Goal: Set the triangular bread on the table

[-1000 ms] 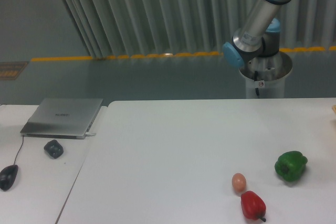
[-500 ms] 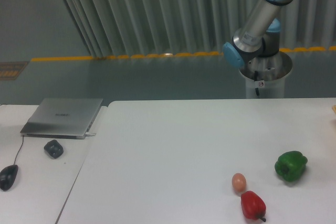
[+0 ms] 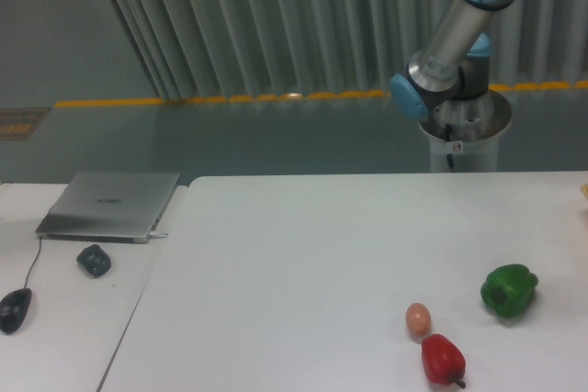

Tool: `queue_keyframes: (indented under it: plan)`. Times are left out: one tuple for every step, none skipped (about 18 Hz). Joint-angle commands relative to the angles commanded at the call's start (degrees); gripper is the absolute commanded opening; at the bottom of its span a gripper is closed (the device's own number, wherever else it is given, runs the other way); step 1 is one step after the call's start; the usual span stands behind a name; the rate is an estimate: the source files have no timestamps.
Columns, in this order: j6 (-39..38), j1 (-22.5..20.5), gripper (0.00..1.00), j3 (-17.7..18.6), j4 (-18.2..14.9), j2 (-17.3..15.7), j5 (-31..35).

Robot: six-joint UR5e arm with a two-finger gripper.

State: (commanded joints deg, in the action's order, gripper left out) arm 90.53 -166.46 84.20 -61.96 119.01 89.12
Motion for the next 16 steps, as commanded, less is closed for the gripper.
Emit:
queue_keyframes:
  plan:
    - [0.3, 0.0, 0.54, 0.0, -0.2, -0.3, 0.0]
    - [0.5, -0.1, 0.48, 0.0, -0.4, -0.6, 0.1]
    - [0.6, -0.1, 0.47, -0.1, -0.5, -0.9, 0.1]
    - [0.8, 0.0, 0.45, -0.2, -1.1, -1.1, 0.3]
    - [0.9, 0.1, 0.43, -0.3, -2.5, -1.7, 0.4]
    - [1.0, 0.2, 0.41, -0.7, -4.0, -2.0, 0.4]
    - [1.3, 0.2, 0.39, -0.9, -4.7, -2.2, 0.4]
    - [2.5, 0.1, 0.36, -0.9, -4.8, -2.3, 0.6]
    - [3.8, -0.1, 0.34, -1.0, -5.2, -2.5, 0.7]
    - [4.5, -0.2, 0.33, -1.1, -6.1, -2.6, 0.7]
    - [4.6, -0.2, 0.28, -2.0, -7.7, -2.7, 0.6]
    - [4.7, -0.2, 0.28, -2.7, -9.6, -2.8, 0.6]
    - [5.2, -0.3, 0.28, -3.5, -11.1, -3.0, 0.4]
    - [5.5, -0.3, 0.28, -3.9, -12.3, -3.1, 0.2]
    - [5.5, -0.3, 0.28, -4.0, -13.1, -3.3, 0.1]
    - [5.5, -0.2, 0.28, -4.2, -14.0, -4.0, -0.3]
